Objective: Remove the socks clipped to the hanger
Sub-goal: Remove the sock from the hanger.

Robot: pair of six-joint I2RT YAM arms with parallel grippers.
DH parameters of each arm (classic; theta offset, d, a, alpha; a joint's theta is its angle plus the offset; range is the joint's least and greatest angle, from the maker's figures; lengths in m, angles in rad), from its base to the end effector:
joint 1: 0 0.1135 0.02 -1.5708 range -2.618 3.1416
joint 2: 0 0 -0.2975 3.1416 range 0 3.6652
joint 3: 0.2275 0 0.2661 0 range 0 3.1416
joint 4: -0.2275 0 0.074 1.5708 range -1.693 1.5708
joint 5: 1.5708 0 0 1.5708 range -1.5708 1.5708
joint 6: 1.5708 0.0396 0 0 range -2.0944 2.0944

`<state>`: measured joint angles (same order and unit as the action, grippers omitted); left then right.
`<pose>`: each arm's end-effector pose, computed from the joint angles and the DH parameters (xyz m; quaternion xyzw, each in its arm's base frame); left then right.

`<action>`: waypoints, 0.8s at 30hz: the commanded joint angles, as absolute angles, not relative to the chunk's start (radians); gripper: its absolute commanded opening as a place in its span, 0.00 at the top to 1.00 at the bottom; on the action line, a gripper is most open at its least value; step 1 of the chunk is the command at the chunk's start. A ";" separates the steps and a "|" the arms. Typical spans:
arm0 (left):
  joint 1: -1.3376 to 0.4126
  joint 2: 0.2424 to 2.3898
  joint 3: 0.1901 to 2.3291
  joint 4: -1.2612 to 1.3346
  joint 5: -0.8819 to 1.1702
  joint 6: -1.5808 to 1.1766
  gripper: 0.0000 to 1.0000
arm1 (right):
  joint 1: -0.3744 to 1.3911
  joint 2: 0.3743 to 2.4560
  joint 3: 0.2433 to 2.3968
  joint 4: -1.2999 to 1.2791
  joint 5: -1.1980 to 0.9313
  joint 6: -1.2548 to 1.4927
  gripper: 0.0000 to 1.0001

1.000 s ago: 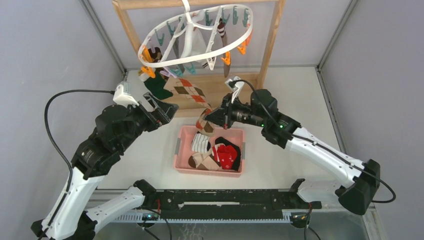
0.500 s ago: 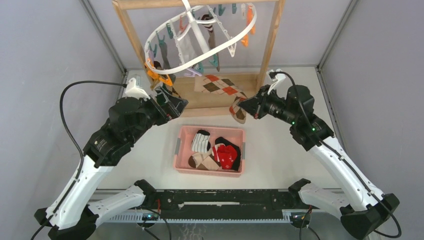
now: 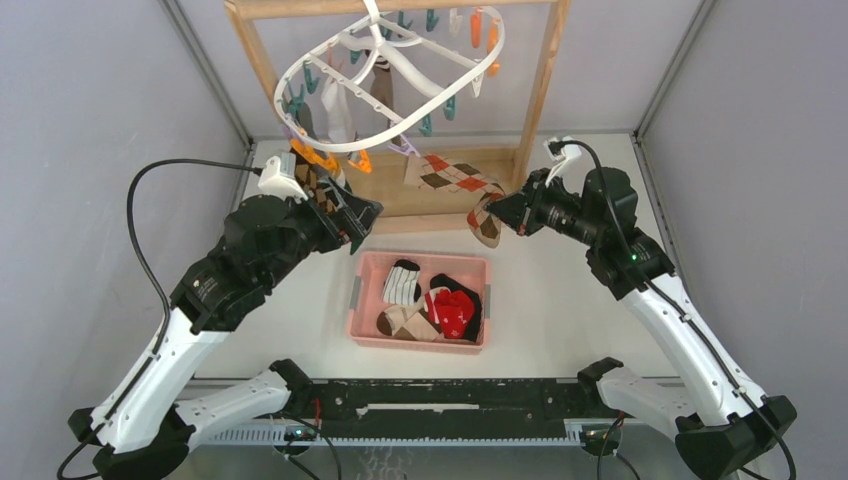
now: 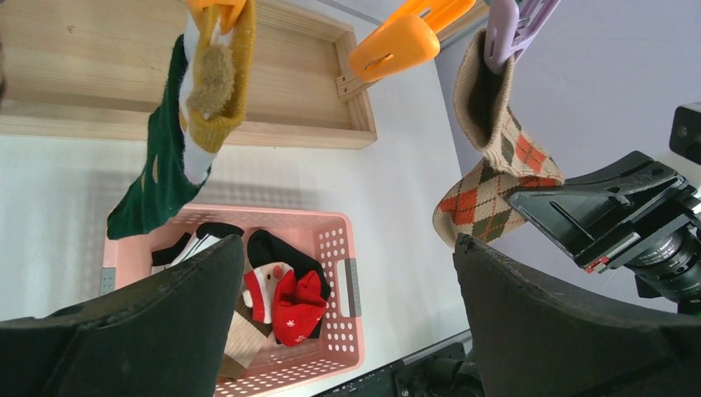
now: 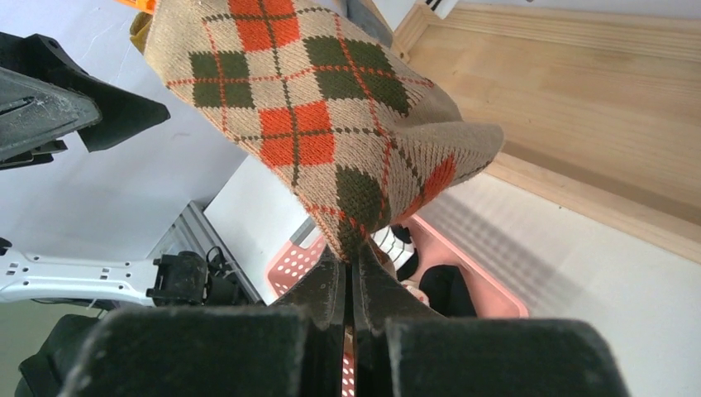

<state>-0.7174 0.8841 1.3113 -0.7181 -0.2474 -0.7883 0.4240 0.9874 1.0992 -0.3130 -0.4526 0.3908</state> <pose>0.1195 -0.0914 0.4734 -0.1018 0.7929 -0.3329 0.5001 0.1883 0.1040 0.4285 -0.1544 0.7523 0.4038 0.4971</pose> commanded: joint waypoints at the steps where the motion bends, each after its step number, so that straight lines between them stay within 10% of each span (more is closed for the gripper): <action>1: -0.726 0.891 1.383 -0.691 -0.262 -0.798 0.00 | 0.438 0.969 1.102 -0.330 -0.475 0.393 1.00; 24: -0.802 1.038 1.654 -0.859 -0.322 -0.846 0.00 | 0.802 0.979 1.137 -0.417 -0.229 0.266 1.00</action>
<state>-0.7910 1.0309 1.5944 -0.8410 -0.2962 -0.8234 0.7712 0.9699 1.0988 -0.4164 -0.2829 0.3134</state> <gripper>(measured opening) 0.996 0.012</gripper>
